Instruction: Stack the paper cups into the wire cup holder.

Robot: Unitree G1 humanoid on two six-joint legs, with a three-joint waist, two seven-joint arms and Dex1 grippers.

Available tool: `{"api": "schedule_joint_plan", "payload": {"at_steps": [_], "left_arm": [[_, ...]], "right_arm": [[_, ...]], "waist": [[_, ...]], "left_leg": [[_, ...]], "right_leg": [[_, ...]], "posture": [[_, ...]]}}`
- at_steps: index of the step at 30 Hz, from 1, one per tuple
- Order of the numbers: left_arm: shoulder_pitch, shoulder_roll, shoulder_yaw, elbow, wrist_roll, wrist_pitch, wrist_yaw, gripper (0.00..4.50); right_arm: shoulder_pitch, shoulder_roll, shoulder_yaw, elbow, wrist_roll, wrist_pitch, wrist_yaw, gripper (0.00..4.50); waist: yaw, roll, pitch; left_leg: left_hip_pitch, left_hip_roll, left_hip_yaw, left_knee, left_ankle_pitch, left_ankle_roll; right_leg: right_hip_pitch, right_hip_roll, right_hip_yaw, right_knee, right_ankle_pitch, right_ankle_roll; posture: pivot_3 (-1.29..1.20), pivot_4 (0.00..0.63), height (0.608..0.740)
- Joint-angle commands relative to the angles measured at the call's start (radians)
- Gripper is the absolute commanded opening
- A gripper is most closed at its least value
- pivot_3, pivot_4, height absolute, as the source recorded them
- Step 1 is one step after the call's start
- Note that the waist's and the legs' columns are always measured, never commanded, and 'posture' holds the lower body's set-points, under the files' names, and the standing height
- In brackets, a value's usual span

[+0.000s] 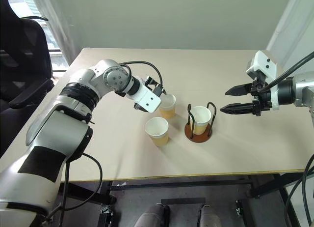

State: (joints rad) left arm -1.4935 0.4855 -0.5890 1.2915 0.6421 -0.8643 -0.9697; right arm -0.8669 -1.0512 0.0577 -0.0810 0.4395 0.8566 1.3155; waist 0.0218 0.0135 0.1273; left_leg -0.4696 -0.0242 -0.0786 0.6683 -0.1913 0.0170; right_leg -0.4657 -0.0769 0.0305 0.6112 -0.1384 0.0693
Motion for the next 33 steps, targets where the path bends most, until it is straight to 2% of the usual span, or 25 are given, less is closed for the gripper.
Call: {"api": "schedule_joint_plan", "payload": {"at_steps": [1,3,6,10,16,17,25,33], "left_arm": [[-0.009,-0.002,0.003,-0.002,0.004,0.004,0.015,4.5],[-0.007,-0.004,0.003,0.001,0.002,0.008,0.011,4.5],[0.0,-0.005,0.006,0.005,-0.006,0.014,-0.007,3.85],[0.008,-0.004,0.011,0.007,-0.015,0.019,-0.036,2.49],[0.014,0.005,0.016,0.009,-0.022,0.02,-0.06,0.18],[0.015,0.009,0.016,0.009,-0.022,0.017,-0.063,0.04],[0.013,0.013,0.029,0.011,-0.05,0.016,-0.131,0.04],[-0.029,0.043,0.111,0.007,-0.154,0.07,-0.358,0.04]], "right_arm": [[0.003,-0.012,-0.032,-0.027,0.016,-0.011,-0.005,3.33],[0.006,-0.011,-0.034,-0.028,0.018,-0.013,-0.008,3.33],[0.008,-0.003,-0.04,-0.025,0.021,-0.033,-0.011,3.38],[-0.013,0.01,-0.046,-0.009,0.037,-0.049,-0.002,3.38],[-0.054,0.014,-0.039,0.036,0.038,-0.074,0.016,3.38],[-0.058,0.014,-0.038,0.041,0.038,-0.078,0.017,3.38],[-0.068,0.003,-0.031,0.055,0.039,-0.074,0.04,3.38],[-0.073,-0.017,-0.045,0.109,0.025,-0.185,0.112,3.38]], "waist": [[-0.001,0.0,0.0],[-0.001,0.0,0.0],[-0.001,0.0,0.0],[-0.001,0.0,0.0],[0.0,0.0,0.0],[0.0,0.0,0.0],[0.0,0.001,0.0],[-0.001,0.001,0.0]], "left_leg": [[0.0,0.0,0.001,0.0,0.0,0.0],[0.0,0.0,0.001,0.0,0.0,0.0],[0.0,0.0,0.001,0.0,0.0,0.0],[0.001,-0.001,0.003,0.0,0.0,0.001],[0.0,0.0,0.001,0.002,0.0,0.001],[0.0,0.001,0.0,0.002,0.0,0.001],[0.0,0.0,0.002,0.002,0.0,0.001],[0.0,-0.001,0.002,0.002,0.0,0.001]], "right_leg": [[0.0,0.001,-0.001,0.0,0.0,0.0],[0.0,0.001,0.0,0.0,0.0,0.0],[0.0,0.0,0.001,0.0,0.001,0.001],[0.0,0.004,-0.002,0.001,0.001,0.002],[0.0,0.002,0.0,0.001,0.002,0.002],[0.0,0.0,0.002,0.0,0.002,0.002],[0.0,0.002,0.0,0.0,0.002,0.002],[-0.001,0.004,-0.001,0.001,0.002,0.002]], "posture": [[0.0,0.15,0.74],[0.0,0.15,0.74],[0.0,0.15,0.74],[0.0,0.15,0.74],[0.0,0.15,0.74],[0.0,0.15,0.74],[0.0,0.15,0.74],[0.0,0.15,0.74]]}}
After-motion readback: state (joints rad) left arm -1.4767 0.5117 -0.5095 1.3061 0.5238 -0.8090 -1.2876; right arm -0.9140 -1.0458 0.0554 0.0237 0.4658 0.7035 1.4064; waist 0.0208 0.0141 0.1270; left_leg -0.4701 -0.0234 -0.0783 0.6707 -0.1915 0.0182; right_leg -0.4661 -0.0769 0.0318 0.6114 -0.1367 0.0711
